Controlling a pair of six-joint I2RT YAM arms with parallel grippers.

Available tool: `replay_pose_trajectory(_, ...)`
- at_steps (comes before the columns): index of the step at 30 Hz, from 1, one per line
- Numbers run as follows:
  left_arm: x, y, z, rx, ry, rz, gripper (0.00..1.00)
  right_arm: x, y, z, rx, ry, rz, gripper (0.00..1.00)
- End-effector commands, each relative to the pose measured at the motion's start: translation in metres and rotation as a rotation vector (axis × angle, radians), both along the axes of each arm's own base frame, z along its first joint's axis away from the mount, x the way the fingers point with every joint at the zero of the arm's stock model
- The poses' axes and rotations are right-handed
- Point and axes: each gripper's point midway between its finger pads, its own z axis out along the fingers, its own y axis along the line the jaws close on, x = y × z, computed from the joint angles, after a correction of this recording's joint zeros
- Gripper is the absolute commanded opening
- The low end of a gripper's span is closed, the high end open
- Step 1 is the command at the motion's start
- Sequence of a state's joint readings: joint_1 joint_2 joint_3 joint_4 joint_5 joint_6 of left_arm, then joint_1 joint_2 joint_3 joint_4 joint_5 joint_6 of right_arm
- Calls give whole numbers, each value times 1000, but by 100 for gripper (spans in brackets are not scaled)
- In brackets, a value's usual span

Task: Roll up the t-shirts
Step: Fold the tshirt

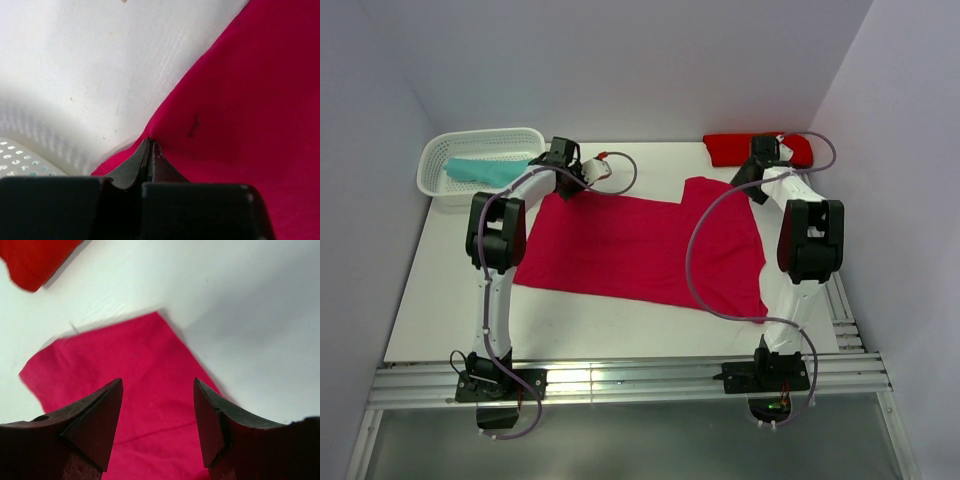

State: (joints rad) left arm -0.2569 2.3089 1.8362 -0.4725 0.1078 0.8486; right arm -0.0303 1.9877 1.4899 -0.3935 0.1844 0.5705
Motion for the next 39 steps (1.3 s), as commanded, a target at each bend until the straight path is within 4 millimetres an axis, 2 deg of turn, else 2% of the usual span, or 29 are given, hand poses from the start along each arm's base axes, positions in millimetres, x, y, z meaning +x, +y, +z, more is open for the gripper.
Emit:
replay_pose_trajectory(1,9,-3,49,-34,-113,33,0,11,-16,6,-33,21,-14,66)
replay_pose_trajectory(4,7,-4,54,-37,-131,39,0,22,-22,-1,-30,45,-17,66)
replay_pose_trajectory(5,7,-4,56,-37,-136,38,0,29,-23,4,-30,31,-16,66)
replay_pose_trajectory(6,6,-4,56,-36,-139,41,0,30,-24,-6,-27,53,-17,67)
replay_pose_trajectory(9,5,-5,58,-36,-137,42,0,40,-23,-6,-19,51,-10,67)
replay_pose_trajectory(11,5,-5,58,-36,-136,39,0,43,-20,-16,-6,68,0,67)
replay_pose_trajectory(12,4,-6,58,-37,-134,38,0,47,-20,-10,-3,63,3,67)
replay_pose_trajectory(19,3,-8,56,-32,-128,32,0,49,-13,-27,28,110,26,68)
replay_pose_trajectory(22,3,-10,54,-28,-122,29,0,50,-11,-28,35,126,36,66)
replay_pose_trajectory(29,3,-8,47,-8,-121,34,0,53,-9,-33,42,149,45,43)
replay_pose_trajectory(30,3,-7,46,-3,-121,38,0,53,-9,-33,42,147,45,37)
replay_pose_trajectory(39,8,-1,42,13,-144,71,0,48,-10,-22,31,96,44,7)
